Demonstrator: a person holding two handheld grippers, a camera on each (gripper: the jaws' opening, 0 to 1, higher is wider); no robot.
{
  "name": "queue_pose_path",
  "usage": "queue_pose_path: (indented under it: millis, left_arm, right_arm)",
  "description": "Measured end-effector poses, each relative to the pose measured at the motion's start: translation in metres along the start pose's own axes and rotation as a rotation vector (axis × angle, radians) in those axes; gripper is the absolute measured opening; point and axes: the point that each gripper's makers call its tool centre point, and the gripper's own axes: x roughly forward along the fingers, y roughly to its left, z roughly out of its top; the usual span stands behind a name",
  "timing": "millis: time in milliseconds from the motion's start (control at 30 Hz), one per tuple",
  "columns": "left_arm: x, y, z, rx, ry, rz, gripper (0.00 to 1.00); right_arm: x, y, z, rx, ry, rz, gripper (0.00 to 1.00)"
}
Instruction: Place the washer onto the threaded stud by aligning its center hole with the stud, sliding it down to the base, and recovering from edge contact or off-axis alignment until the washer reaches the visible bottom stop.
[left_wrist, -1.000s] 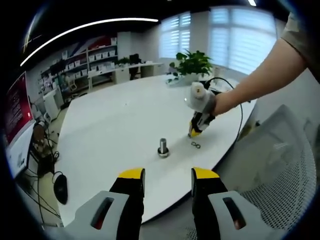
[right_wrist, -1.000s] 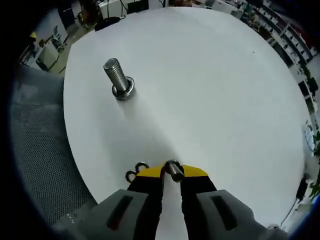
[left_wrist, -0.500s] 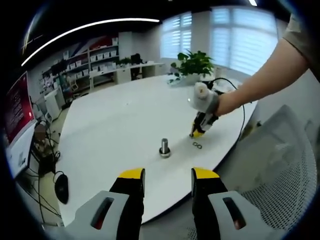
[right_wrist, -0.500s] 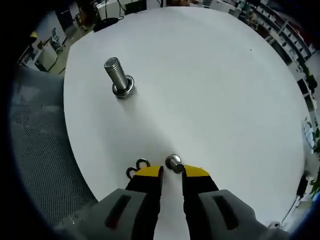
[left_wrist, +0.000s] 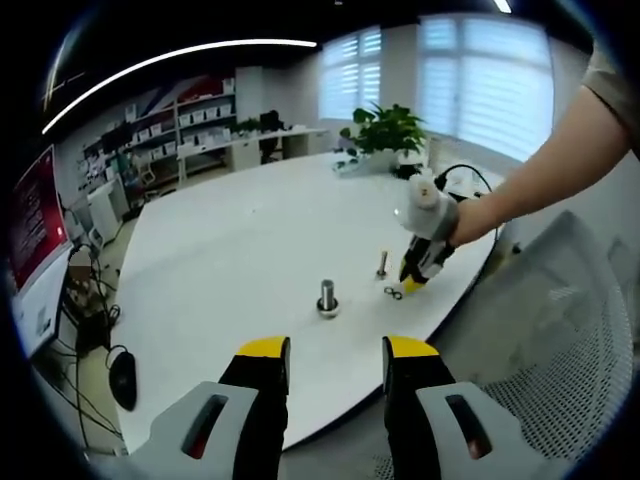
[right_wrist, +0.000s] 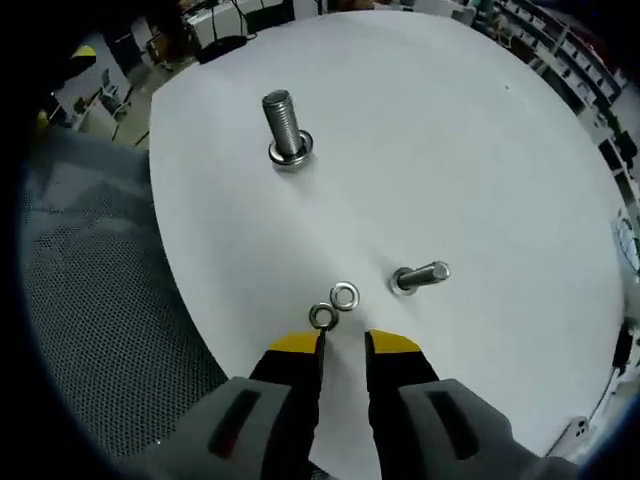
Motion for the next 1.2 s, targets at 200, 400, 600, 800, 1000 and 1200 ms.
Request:
queue_pose_path:
  millis: [200, 400, 600, 800, 1000, 1200]
  left_arm:
    - [0.0, 0.0, 0.0, 0.003, -0.002, -0.001, 0.35]
    - [0.0, -0.001, -0.001, 0.002, 0.001, -0.002, 0.35]
    - [0.0, -0.001, 0.0, 0.004, 0.001, -0.008, 0.35]
    - [0.0, -0.002, 0.0, 0.005, -0.001, -0.011, 0.34]
    - [0.0, -0.001, 0.001, 0.004, -0.006, -0.007, 0.34]
    - [0.0, 0.0, 0.001, 0.002, -0.009, -0.003, 0.34]
  right_arm:
    - [0.004, 0.006, 0.004, 0.007, -0.005, 0.003, 0.19]
    - [0.007, 0.005, 0.012, 0.007, -0.005, -0.006, 0.19]
    - [0.008, 0.008, 0.013, -0.046, -0.032, -0.01, 0.16]
    - [0.005, 0.006, 0.005, -0.057, -0.04, -0.014, 0.15]
    - [0.0, 0.002, -0.011, -0.071, -0.002, -0.004, 0.16]
    - [0.0, 0.004, -0.015, -0.158, 0.039, 0.029, 0.19]
